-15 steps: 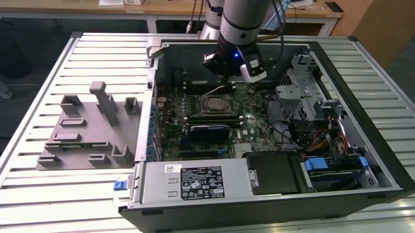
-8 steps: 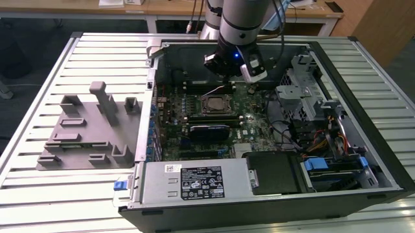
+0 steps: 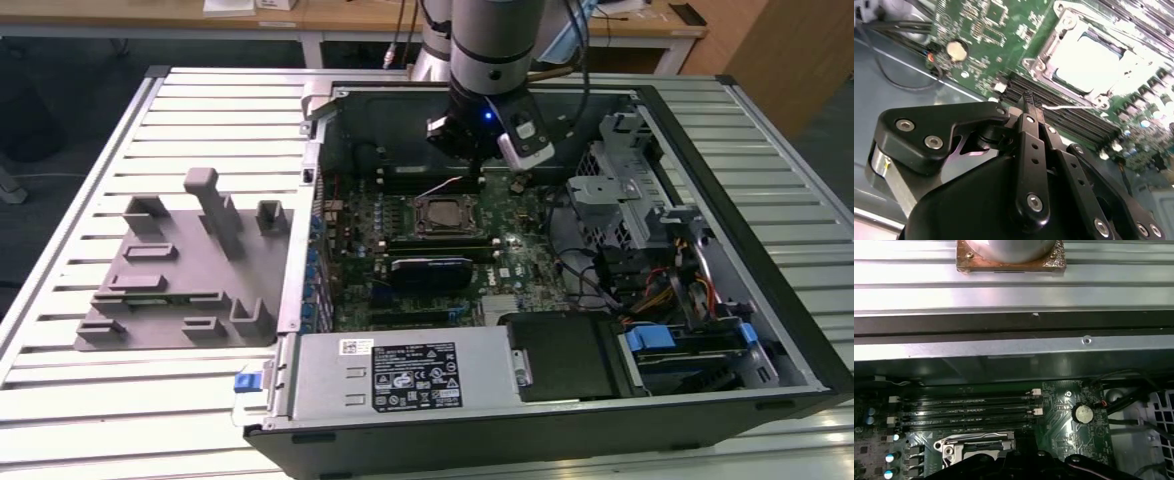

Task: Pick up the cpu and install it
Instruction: 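Install the first cpu locking lever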

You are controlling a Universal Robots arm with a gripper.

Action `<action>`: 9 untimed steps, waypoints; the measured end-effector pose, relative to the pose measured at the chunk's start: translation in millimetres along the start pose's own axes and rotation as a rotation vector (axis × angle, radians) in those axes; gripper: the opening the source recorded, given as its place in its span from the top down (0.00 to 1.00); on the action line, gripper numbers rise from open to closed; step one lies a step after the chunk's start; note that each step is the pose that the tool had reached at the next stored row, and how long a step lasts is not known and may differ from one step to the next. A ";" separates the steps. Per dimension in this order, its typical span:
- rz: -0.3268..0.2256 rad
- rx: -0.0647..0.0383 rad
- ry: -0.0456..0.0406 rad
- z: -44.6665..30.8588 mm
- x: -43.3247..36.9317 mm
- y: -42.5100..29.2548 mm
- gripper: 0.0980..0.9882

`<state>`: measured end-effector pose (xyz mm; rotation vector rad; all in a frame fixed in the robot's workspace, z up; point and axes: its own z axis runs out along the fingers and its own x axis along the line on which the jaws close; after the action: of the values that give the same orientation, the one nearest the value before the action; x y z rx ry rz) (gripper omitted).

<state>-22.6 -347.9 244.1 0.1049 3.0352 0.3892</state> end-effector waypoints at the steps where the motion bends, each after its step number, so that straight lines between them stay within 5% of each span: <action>1: 0.001 0.000 -0.0033 0.2 0.1 -0.1 0.99; 9: 0.017 0.001 -0.0116 3.6 7.3 -1.5 0.99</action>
<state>-29.6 -347.9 239.7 0.1331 3.0250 0.3871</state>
